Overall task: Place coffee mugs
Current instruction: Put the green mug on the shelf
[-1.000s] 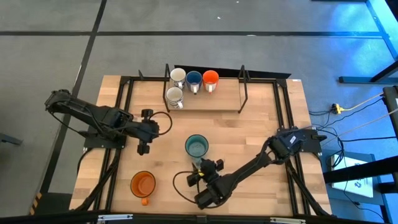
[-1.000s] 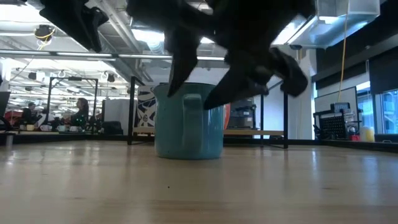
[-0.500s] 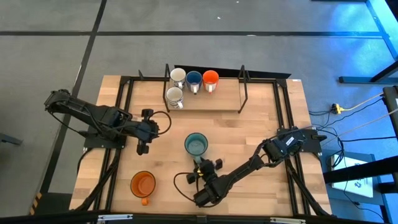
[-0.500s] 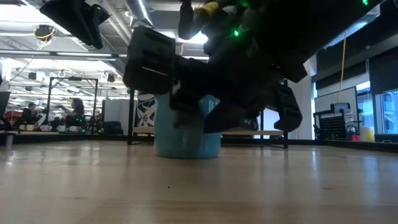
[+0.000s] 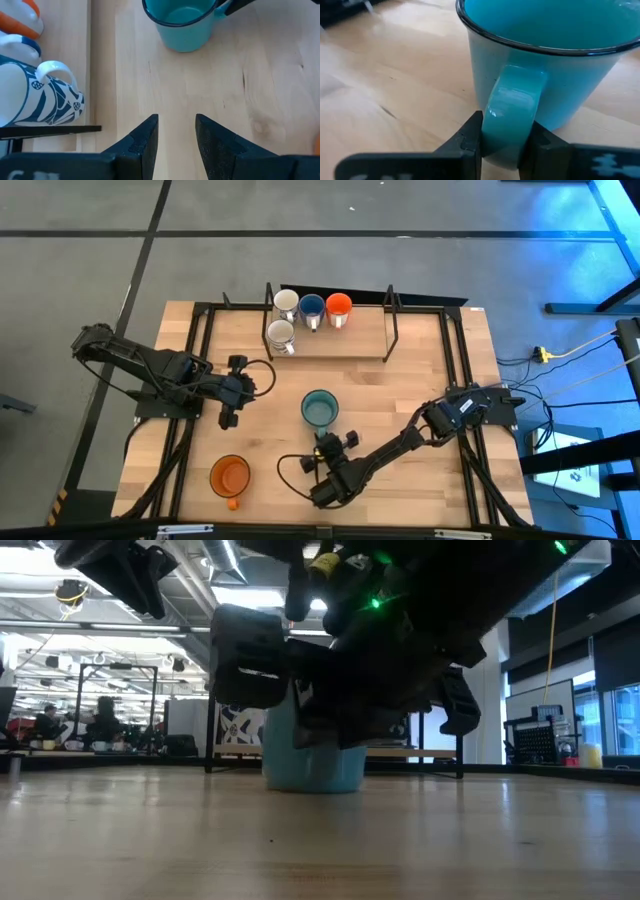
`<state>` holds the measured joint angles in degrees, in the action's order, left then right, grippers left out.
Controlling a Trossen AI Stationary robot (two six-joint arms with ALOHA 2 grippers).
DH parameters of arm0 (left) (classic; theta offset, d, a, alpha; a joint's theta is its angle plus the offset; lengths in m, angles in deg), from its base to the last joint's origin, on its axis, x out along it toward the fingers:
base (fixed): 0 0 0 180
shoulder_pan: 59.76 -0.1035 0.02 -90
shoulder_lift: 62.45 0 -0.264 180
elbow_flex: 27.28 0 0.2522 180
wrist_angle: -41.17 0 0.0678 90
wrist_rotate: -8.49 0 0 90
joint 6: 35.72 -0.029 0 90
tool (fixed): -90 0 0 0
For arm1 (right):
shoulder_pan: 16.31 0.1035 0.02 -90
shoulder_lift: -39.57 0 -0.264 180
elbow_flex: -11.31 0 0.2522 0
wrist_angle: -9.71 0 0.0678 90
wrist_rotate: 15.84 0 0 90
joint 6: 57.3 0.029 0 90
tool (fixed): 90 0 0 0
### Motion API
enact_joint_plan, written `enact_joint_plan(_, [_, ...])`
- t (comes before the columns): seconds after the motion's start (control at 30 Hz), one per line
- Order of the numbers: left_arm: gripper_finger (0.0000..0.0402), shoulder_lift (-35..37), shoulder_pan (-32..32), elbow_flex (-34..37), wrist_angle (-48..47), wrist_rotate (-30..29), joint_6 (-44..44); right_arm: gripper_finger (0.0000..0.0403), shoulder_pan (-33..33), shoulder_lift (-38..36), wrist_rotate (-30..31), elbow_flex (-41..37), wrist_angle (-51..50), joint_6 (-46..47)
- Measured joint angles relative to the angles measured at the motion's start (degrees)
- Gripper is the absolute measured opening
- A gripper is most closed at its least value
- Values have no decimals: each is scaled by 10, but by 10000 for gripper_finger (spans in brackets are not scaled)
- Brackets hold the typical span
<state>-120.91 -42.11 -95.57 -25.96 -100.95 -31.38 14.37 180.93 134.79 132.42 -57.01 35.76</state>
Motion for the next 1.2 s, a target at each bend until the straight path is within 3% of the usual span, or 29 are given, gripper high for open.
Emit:
enact_joint_plan(0.5, [125,86,0,0,-7,0,31,59,-60,-65,-57,-1,-18,-133])
enact_joint_plan(0.77, [125,134,0,0,-10,0,47,59,-100,-95,-12,-1,-15,-173])
enact_joint_plan(0.97, [125,147,0,0,-11,0,61,59,-132,-113,-22,-1,-12,-242])
enact_joint_plan(1.2, [125,147,0,0,-12,5,70,59,-143,-135,-10,-10,-28,-260])
